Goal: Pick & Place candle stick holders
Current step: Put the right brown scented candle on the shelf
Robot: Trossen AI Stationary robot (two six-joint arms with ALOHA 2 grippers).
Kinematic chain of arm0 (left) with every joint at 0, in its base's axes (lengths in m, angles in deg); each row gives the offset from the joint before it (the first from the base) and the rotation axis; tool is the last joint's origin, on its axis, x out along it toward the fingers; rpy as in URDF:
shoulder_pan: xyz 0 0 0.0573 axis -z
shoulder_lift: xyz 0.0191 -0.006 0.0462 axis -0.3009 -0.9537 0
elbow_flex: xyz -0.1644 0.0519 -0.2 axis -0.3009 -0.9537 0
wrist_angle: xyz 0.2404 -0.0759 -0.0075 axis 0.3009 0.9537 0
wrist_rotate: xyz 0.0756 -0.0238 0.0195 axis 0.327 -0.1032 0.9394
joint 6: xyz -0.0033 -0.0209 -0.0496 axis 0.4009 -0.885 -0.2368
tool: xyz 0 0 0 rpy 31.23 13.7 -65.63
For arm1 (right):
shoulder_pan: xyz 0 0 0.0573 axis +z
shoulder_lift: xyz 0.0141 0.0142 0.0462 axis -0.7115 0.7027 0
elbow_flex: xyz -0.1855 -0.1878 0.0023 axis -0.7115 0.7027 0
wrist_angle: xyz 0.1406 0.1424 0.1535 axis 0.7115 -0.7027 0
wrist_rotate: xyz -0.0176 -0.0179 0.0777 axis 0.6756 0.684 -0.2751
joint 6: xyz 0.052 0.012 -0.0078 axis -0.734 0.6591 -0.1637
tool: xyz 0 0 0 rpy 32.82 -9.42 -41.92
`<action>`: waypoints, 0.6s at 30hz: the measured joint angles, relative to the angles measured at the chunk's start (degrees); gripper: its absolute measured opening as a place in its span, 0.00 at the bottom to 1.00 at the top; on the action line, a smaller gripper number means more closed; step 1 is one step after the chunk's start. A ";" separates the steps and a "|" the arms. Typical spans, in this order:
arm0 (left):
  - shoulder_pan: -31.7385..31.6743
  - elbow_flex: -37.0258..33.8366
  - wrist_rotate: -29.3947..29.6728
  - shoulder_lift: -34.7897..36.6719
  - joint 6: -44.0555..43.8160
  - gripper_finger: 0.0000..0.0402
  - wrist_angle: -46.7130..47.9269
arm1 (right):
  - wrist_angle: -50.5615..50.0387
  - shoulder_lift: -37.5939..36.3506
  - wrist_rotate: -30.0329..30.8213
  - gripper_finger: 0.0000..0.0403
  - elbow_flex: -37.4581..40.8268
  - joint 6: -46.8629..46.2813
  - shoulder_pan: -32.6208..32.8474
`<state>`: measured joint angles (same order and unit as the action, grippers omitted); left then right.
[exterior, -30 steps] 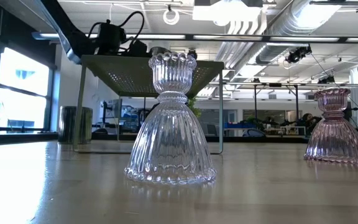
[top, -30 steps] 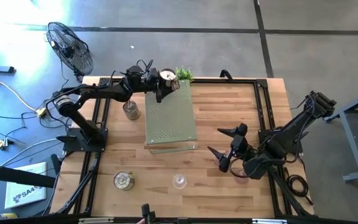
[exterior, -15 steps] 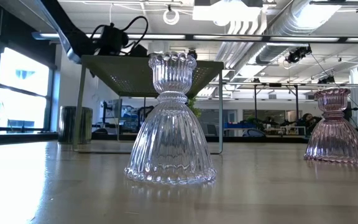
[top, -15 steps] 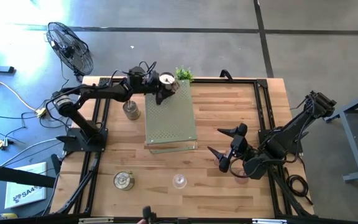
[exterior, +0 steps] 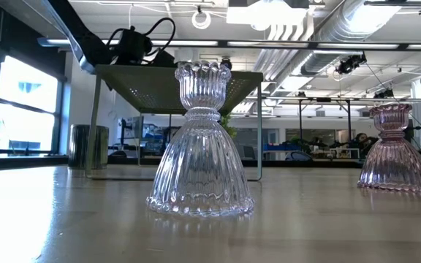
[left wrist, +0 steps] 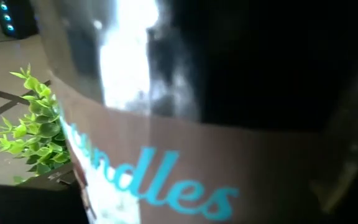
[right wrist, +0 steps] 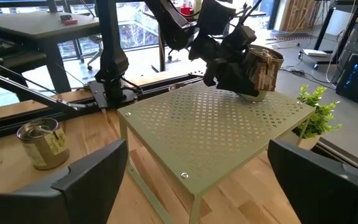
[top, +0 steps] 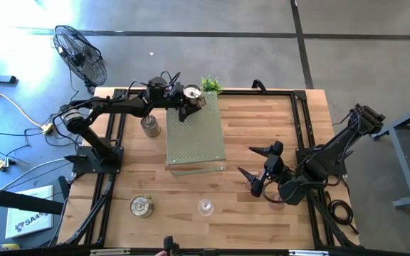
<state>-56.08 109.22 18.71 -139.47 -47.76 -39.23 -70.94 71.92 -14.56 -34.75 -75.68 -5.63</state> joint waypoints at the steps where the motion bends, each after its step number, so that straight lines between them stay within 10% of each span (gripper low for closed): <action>1: 0.00 0.00 0.09 0.00 -0.01 0.89 -0.03 | 0.01 0.00 -0.01 0.95 0.00 0.00 0.00; 18: 0.22 0.00 2.34 0.04 -1.44 0.90 0.47 | -0.10 0.00 -0.03 0.95 0.00 0.00 0.00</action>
<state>-55.86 109.22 21.04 -139.43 -49.20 -38.76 -71.04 71.92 -14.60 -34.75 -75.68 -5.63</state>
